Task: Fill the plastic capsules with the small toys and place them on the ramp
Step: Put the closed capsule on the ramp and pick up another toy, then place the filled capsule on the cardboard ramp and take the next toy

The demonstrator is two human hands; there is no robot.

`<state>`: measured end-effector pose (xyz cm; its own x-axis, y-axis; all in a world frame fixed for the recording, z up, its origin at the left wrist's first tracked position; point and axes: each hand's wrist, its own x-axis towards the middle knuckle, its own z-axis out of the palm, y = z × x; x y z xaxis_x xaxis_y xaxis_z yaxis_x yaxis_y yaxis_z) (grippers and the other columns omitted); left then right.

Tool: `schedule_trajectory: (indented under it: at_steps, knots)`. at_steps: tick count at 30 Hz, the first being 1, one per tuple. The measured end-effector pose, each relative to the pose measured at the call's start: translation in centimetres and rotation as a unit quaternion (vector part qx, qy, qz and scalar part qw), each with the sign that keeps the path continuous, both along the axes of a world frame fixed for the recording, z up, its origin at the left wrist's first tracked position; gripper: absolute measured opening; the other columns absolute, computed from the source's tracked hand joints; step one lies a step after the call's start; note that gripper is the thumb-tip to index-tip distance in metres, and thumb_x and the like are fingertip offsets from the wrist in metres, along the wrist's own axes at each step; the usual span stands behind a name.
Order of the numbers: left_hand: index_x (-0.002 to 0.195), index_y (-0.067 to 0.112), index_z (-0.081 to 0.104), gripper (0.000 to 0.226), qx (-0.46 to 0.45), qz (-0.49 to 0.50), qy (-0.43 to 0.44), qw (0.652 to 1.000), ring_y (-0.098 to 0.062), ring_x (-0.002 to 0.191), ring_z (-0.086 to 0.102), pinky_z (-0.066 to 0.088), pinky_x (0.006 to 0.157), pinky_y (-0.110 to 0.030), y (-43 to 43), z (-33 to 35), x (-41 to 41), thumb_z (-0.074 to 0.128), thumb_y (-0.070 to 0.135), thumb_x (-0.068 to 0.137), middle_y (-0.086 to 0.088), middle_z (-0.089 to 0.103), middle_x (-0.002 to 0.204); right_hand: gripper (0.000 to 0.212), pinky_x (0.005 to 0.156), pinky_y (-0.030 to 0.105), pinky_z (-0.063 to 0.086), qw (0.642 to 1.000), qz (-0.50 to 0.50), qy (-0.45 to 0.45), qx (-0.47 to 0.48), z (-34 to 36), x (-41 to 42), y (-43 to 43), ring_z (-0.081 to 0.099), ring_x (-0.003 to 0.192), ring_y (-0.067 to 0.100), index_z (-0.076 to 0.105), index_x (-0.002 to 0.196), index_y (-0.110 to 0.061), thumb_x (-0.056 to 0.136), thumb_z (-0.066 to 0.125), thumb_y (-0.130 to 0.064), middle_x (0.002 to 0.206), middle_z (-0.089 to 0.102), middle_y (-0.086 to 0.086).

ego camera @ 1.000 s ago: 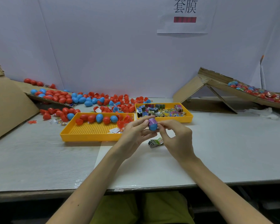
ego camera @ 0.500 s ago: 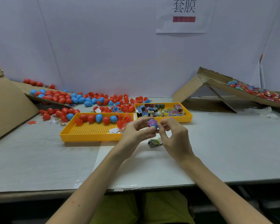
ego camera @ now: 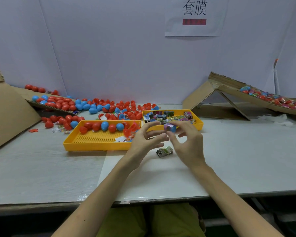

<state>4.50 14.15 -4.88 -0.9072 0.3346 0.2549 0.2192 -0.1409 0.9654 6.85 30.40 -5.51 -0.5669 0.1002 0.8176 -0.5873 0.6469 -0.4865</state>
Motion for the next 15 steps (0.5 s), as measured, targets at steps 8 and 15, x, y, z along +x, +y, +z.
schedule_trajectory:
  at_steps: [8, 15]
  knots:
    - [0.127, 0.023, 0.054, 0.041, -0.387, 0.056, 0.277, 0.878, -0.013, 0.103, 0.056, 0.050, 0.089, -0.031, 0.5, -2.5, 0.1, 0.071, 0.024, 0.089, 0.002, 0.064, 0.115, 0.018, 0.067, 0.022, 0.057, 0.840, 0.099, -0.283, -0.452, 1.3, -0.9, 3.2, 0.074, 0.076, 0.017, 0.065, 0.109, -0.013, 0.091, 0.068, -0.010, 0.095, 0.074, 0.009]
    - [0.123, 0.023, 0.054, 0.034, -0.376, 0.058, 0.295, 0.877, -0.011, 0.088, 0.051, 0.049, 0.080, -0.029, 0.3, -3.0, -0.3, 0.063, 0.015, 0.092, 0.002, 0.065, 0.108, 0.022, 0.060, 0.019, 0.049, 0.740, 0.202, -0.397, -0.505, 7.8, -5.5, 5.1, 0.066, 0.067, 0.009, 0.065, 0.113, -0.009, 0.098, 0.059, -0.024, 0.092, 0.071, 0.004]
